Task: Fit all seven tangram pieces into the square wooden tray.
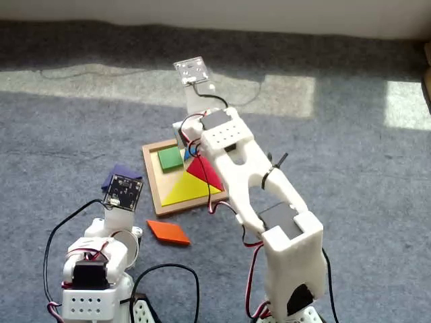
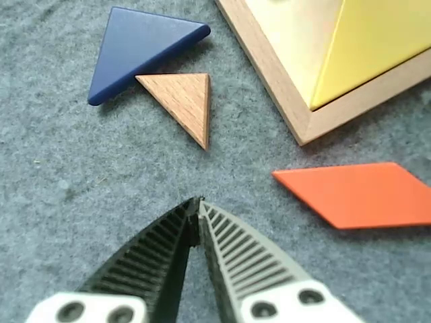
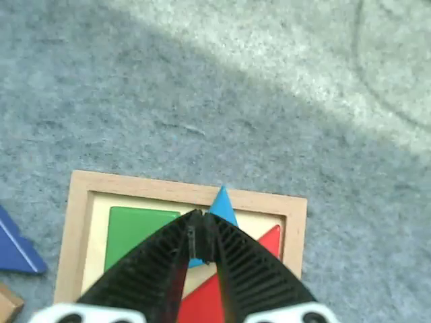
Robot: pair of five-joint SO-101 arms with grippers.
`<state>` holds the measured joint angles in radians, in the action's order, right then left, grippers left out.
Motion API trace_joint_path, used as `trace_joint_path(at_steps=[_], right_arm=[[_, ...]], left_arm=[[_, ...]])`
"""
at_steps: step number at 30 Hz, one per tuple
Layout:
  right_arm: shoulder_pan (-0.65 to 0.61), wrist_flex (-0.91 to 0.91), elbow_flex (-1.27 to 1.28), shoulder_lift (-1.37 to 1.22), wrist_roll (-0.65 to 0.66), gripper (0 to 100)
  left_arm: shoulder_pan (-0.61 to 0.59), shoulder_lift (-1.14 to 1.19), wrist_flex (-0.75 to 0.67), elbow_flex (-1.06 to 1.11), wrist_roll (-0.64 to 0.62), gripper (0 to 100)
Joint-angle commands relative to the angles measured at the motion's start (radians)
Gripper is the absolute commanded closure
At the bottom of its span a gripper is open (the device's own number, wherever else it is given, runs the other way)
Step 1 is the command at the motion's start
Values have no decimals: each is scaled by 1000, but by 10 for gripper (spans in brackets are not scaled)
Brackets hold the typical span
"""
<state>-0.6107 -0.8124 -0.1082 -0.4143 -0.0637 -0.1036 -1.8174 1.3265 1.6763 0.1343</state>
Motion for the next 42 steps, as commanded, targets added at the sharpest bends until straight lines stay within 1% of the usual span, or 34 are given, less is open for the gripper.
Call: trace_joint_path(at_steps=[1,6,10,27,39,42], right_arm=[[-33,143,42,76,-12,993],[-41,341,166,76,-12,993],[-33,401,220,76,-12,993],[90,398,237,74,-14,993],[102,249,255,88,-14,993],[97,217,259,131,-14,993]], left_arm=[[-12,-10,5,19,5,995],[-12,-10,5,19,5,995],[-12,-10,5,19,5,995],[-12,-10,5,19,5,995],[-12,-10,5,19,5,995],[-12,-10,5,19,5,995]])
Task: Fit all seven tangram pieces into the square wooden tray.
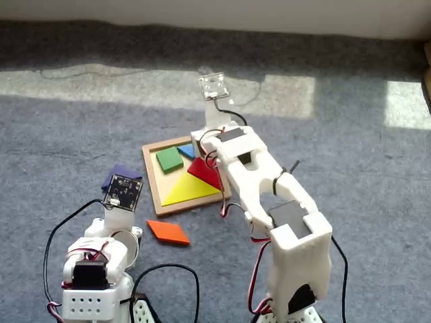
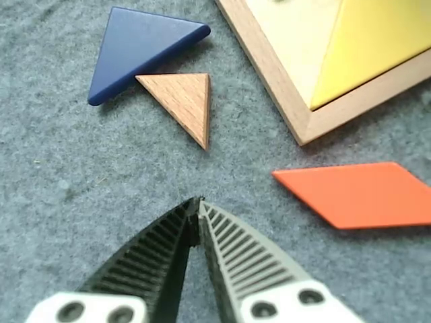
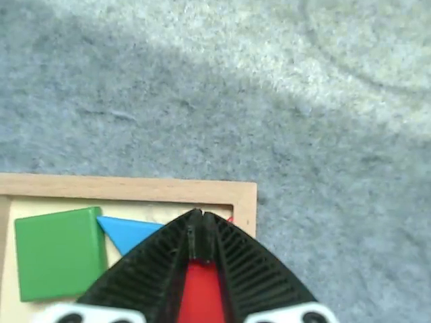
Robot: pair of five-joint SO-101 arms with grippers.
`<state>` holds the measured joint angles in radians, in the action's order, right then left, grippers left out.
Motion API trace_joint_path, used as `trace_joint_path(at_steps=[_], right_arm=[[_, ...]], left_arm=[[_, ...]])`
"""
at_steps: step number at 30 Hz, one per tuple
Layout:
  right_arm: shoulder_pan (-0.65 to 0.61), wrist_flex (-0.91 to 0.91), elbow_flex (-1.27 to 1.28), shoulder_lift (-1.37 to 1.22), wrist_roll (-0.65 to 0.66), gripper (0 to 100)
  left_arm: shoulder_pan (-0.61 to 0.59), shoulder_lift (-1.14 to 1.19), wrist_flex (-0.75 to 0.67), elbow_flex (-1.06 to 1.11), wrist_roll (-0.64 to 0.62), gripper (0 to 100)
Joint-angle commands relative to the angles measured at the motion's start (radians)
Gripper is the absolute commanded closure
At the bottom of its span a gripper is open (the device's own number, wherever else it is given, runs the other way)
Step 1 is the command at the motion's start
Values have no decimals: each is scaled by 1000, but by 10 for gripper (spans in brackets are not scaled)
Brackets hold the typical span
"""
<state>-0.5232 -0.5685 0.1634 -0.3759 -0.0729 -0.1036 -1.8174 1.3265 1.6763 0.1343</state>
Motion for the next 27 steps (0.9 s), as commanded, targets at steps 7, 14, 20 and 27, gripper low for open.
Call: trace_joint_path(at_steps=[7,14,20,27], right_arm=[[-62,-22,84,262,-9,993],[-170,62,142,263,-11,993],[-216,206,185,197,-8,993],[-239,222,186,88,-5,993]], left_arm=[[-12,-10,5,19,5,995],[-12,-10,5,19,5,995],[-12,-10,5,19,5,995],[-12,-10,5,19,5,995]])
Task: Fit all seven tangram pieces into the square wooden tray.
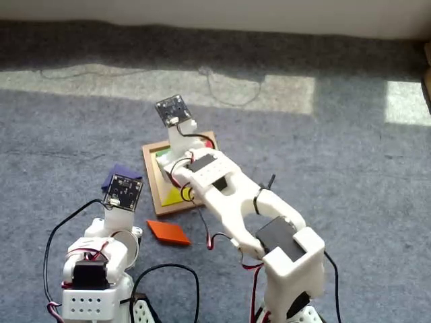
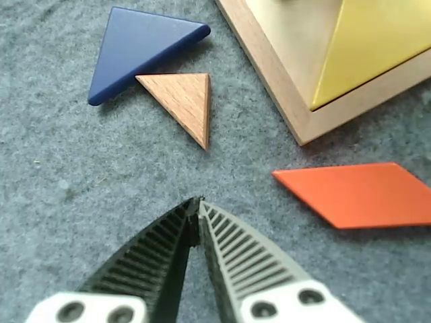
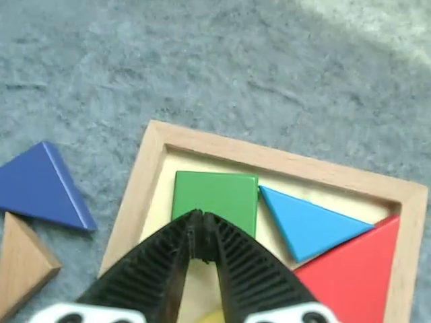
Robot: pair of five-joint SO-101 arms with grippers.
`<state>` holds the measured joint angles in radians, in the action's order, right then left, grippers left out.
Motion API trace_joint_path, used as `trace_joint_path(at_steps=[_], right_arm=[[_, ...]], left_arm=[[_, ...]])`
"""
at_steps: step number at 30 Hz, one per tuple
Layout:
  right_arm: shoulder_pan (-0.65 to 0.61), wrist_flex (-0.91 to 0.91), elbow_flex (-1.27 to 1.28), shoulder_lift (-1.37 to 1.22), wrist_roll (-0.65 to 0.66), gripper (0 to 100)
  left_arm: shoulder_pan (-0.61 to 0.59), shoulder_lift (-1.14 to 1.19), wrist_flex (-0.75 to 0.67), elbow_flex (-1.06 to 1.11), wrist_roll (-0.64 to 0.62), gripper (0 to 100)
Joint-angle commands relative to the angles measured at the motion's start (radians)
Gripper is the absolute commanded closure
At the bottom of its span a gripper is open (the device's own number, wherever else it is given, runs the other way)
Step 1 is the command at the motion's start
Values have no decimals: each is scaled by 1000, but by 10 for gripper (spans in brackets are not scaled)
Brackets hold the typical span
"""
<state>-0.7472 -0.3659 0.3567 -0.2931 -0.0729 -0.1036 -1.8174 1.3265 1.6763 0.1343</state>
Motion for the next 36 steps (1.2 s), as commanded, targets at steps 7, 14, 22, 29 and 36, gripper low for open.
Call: trace_joint_path(at_steps=[7,14,22,29,36], right_arm=[[73,-159,-10,2,-3,993],[205,-231,-73,2,167,992],[232,-231,-67,105,267,993],[262,-252,117,415,264,993],[263,-259,312,687,262,993]], left_arm=[[-12,-10,5,19,5,995],[-12,-10,5,19,5,995],[-12,-8,5,19,5,995],[-12,-8,5,19,5,995],[-12,-8,3,19,5,995]])
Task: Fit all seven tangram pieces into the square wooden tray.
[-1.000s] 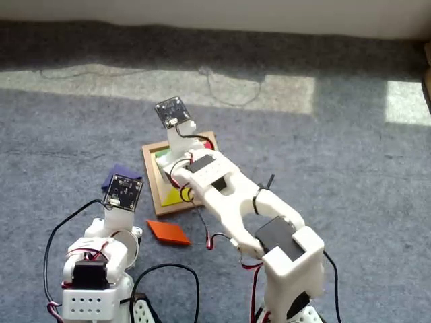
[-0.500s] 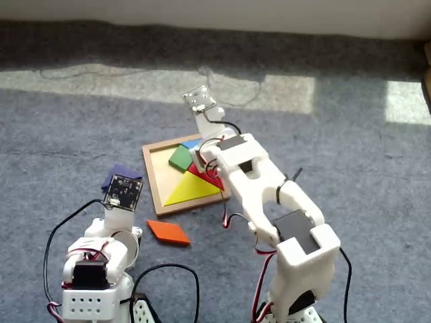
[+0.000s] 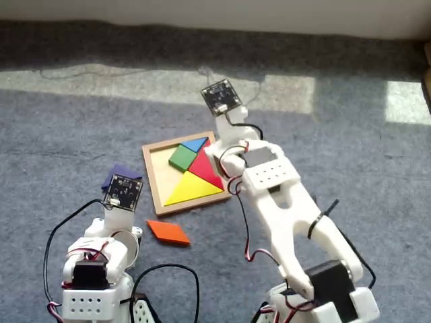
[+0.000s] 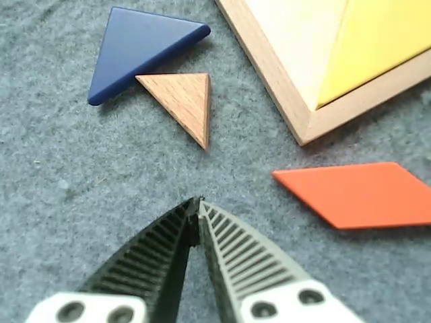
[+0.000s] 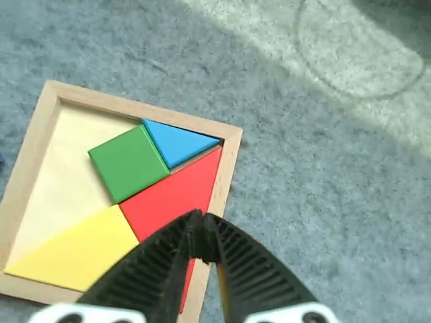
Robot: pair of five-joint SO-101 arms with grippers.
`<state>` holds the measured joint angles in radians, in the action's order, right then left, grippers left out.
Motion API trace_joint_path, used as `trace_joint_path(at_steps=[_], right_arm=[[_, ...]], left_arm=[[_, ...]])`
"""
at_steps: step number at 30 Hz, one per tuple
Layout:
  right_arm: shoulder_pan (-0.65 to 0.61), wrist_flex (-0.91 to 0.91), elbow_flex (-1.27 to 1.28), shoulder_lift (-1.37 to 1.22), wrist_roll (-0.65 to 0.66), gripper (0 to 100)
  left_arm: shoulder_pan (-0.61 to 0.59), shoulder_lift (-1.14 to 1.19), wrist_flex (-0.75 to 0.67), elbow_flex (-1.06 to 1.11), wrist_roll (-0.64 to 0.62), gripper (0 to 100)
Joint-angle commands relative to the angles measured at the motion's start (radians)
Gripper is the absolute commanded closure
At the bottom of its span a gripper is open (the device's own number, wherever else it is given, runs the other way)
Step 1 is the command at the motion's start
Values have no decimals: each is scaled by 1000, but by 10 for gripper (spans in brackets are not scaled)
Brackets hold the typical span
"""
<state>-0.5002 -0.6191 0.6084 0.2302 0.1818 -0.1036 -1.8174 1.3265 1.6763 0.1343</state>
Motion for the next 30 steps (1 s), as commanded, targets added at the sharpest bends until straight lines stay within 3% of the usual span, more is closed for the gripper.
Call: trace_joint_path(at_steps=[1,9,12,17,30], right_arm=[[16,-5,102,220,8,993],[45,-2,383,710,8,993],[90,-2,469,845,-64,993],[140,-1,602,984,-198,989],[143,-1,960,1357,-204,989]], left_arm=[[-12,-8,3,19,5,995],[-12,-8,3,19,5,995],[-12,-8,3,19,5,995],[-12,-8,3,19,5,995],[-12,-8,3,19,5,995]])
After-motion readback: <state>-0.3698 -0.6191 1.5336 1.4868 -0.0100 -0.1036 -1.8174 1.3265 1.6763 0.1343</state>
